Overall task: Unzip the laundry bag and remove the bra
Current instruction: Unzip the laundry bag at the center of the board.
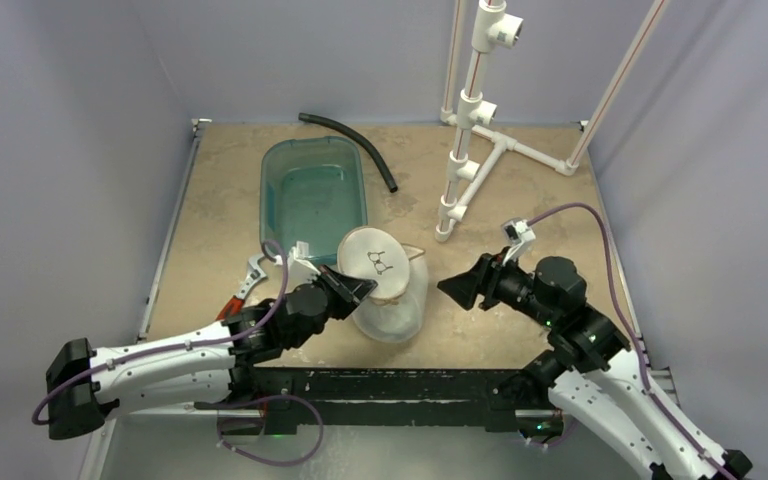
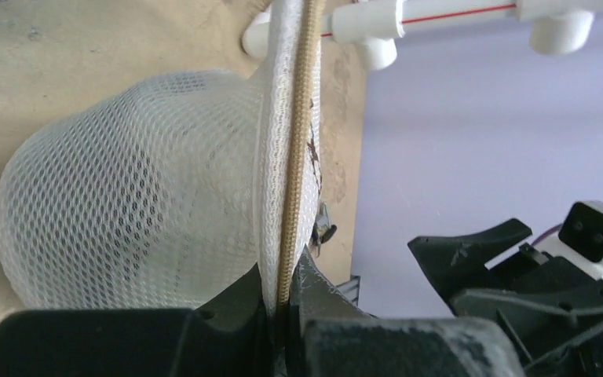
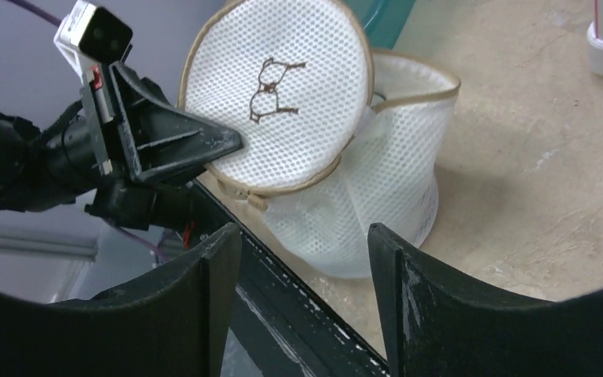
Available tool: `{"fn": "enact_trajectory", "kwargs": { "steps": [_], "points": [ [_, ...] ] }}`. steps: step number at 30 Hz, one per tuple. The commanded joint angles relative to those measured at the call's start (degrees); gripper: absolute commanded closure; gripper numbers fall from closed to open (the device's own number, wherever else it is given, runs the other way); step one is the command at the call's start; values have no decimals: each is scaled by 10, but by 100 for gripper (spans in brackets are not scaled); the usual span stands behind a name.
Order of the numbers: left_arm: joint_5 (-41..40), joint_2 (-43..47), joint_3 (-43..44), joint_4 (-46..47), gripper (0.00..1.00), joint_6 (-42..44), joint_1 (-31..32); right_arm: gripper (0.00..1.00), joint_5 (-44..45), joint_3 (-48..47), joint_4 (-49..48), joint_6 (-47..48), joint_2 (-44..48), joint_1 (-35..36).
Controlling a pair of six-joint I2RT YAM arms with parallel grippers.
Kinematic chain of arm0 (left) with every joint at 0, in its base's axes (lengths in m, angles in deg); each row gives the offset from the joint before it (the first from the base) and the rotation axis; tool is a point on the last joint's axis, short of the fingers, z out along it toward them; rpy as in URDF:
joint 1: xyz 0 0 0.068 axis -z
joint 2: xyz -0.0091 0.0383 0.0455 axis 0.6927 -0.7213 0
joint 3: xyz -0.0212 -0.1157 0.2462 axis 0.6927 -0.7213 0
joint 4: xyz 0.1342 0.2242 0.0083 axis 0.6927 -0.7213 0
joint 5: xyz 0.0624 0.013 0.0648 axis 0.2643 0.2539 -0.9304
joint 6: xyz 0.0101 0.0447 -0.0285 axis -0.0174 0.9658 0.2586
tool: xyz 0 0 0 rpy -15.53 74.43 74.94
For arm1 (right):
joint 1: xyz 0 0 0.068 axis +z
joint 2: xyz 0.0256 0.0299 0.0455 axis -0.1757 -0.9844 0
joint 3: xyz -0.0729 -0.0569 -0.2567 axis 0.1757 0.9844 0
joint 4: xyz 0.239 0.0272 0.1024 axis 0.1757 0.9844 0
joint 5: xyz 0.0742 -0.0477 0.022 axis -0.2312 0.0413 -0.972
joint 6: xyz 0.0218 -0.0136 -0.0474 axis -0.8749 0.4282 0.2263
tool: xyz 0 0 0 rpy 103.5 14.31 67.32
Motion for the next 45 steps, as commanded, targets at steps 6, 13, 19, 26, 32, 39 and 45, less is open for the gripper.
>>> {"fn": "enact_trajectory", "kwargs": {
  "steps": [6,13,19,26,32,39,45],
  "points": [
    [65,-63,-2,48,100,-12,-26,37,4,-29,-20,52,-69,90],
    [63,-52,5,32,100,-13,-27,37,153,-36,-29,13,-123,251],
    [50,-24,12,-4,100,-18,-27,42,192,-46,-56,0,-183,318],
    [57,-12,15,-13,100,-14,-27,42,263,-37,-101,-43,-211,334],
    [64,-2,13,-15,100,-10,-27,46,272,-41,-128,-50,-246,334],
    [72,2,16,-14,100,-2,-28,53,253,-35,-141,-55,-255,336],
    [74,2,16,-10,100,4,-27,61,239,-26,-162,-52,-257,336]
  ]
}}
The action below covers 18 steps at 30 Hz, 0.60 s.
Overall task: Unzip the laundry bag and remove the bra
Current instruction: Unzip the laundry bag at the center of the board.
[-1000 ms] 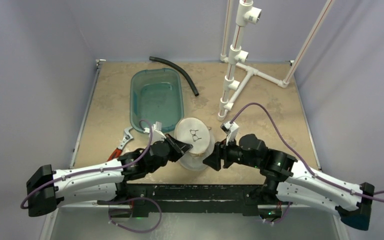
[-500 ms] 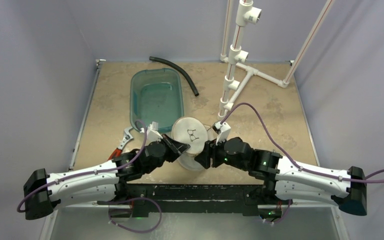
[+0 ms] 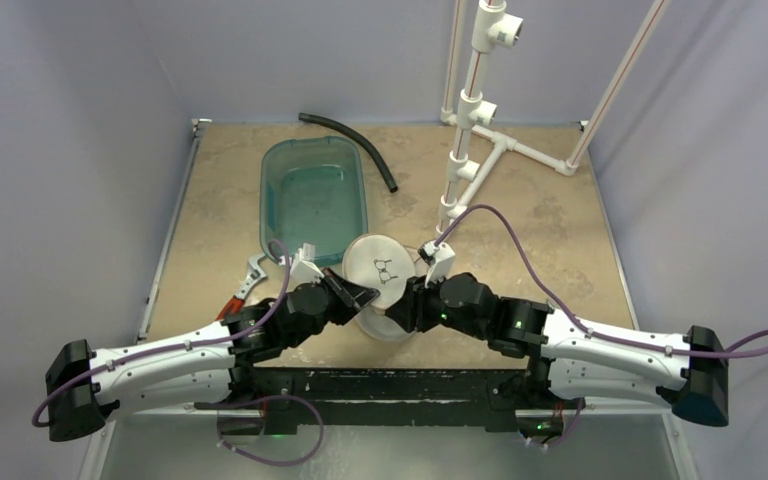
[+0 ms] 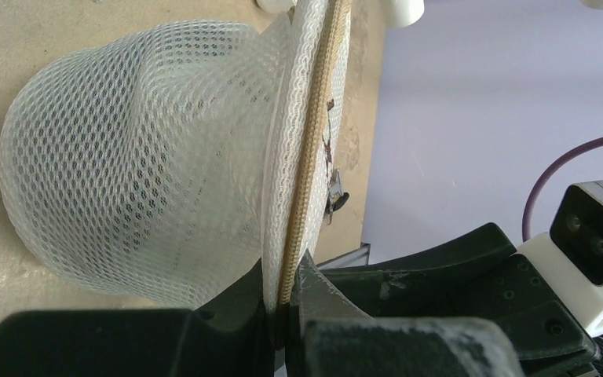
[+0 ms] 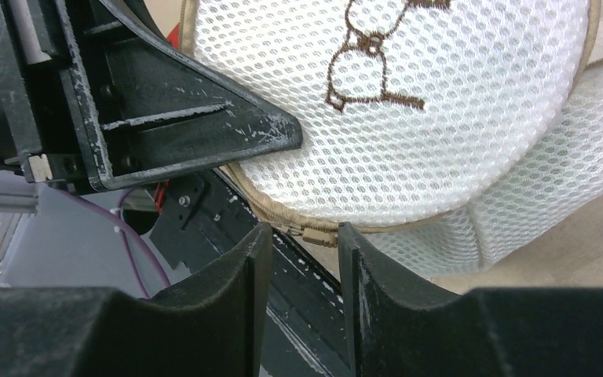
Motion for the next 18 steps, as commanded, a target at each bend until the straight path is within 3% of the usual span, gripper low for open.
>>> {"fn": "enact_trajectory", "kwargs": {
  "steps": [1,6,12,18],
  "points": [
    [7,5,19,15,100,10,-4,62,-10,-4,-47,-3,1,3],
    [7,6,19,14,100,11,-3,66,-21,-12,-48,-1,-14,3],
    [1,11,23,10,100,14,-3,77,-31,-3,-51,-5,-7,3],
    [-4,11,33,-1,100,20,-4,73,-37,4,-36,-13,21,3]
  ]
}}
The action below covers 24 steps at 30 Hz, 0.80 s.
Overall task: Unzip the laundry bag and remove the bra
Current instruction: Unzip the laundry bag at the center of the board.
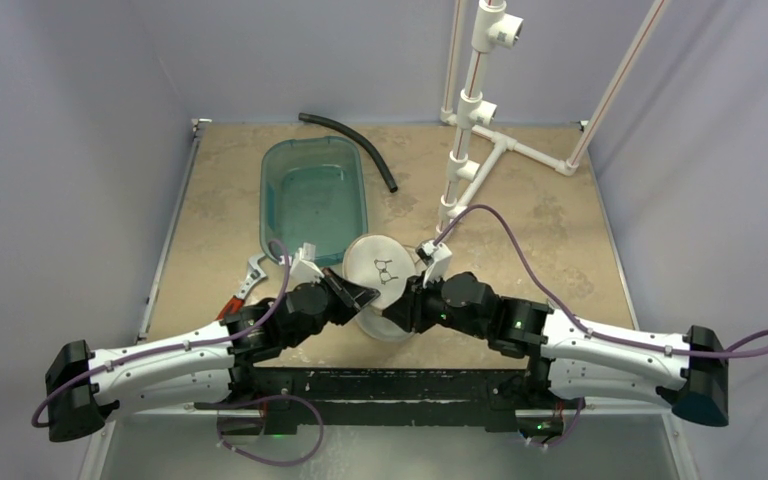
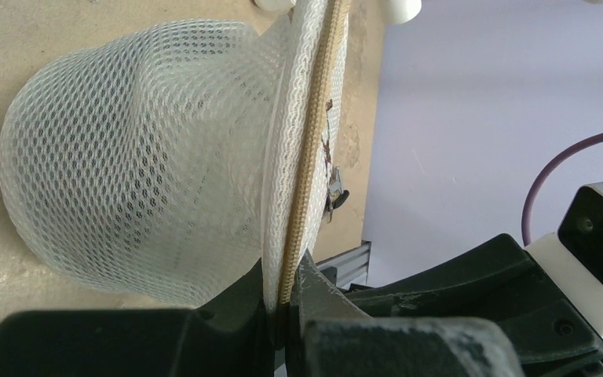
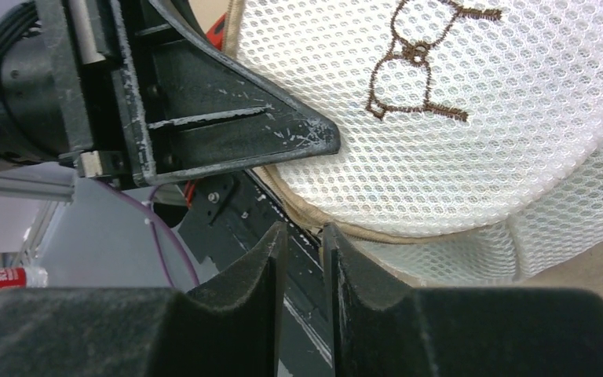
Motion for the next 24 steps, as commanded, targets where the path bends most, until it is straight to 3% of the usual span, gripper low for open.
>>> {"fn": "enact_trajectory", "kwargs": {
  "steps": [1,9,15,24],
  "points": [
    [-9,9,32,1,100,16,-4,71,-6,7,-3,-10,34,3],
    [-10,13,34,-3,100,18,-4,60,-3,52,12,-30,83,3],
    [-3,7,34,4,100,18,-3,42,-6,67,-7,-56,78,3],
    [7,-7,39,16,100,21,-4,49,-16,53,-54,-49,37,3]
  ]
}}
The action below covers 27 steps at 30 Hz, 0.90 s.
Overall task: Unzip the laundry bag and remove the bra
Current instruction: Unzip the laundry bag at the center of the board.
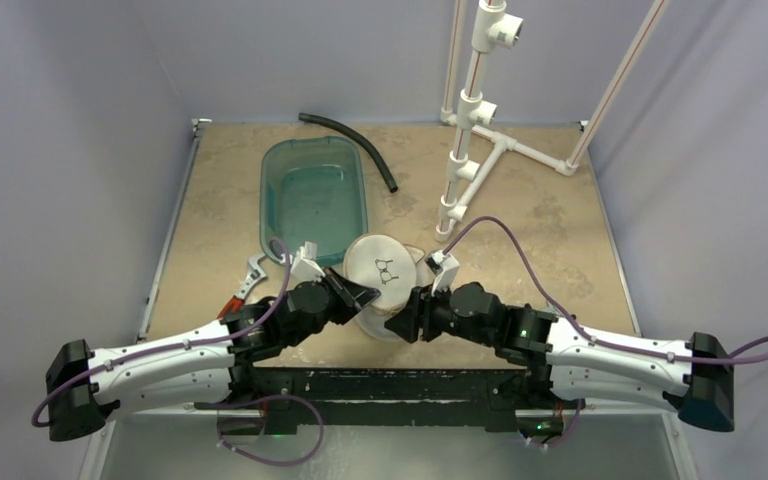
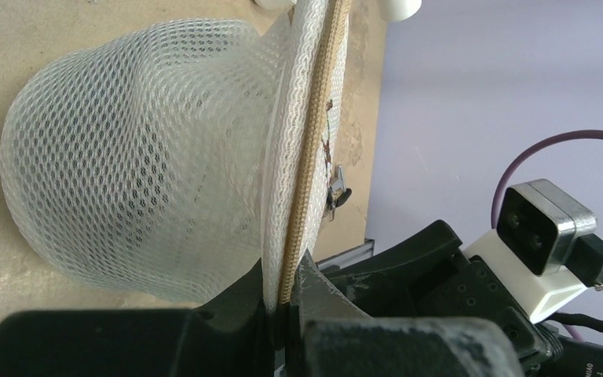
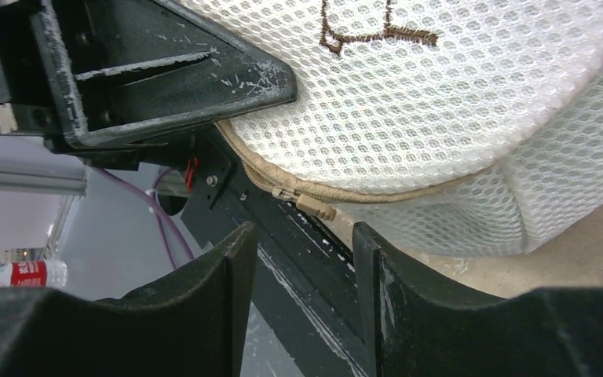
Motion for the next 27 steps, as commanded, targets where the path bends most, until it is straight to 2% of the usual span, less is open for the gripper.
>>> {"fn": "enact_trajectory", "kwargs": {
  "steps": [1,17,21,25,27],
  "points": [
    [7,-6,29,29,100,13,-4,50,-1,-20,-38,-5,-23,2],
    [7,-3,26,33,100,13,-4,68,33,-31,-58,-9,-14,2],
    [7,-4,27,33,100,15,-3,79,33,-36,-57,-8,-22,2],
    [5,0,28,28,100,16,-4,99,32,-36,-49,-7,-13,2],
    [1,5,29,23,100,17,-4,100,32,-36,-41,-6,-5,2]
  ]
}}
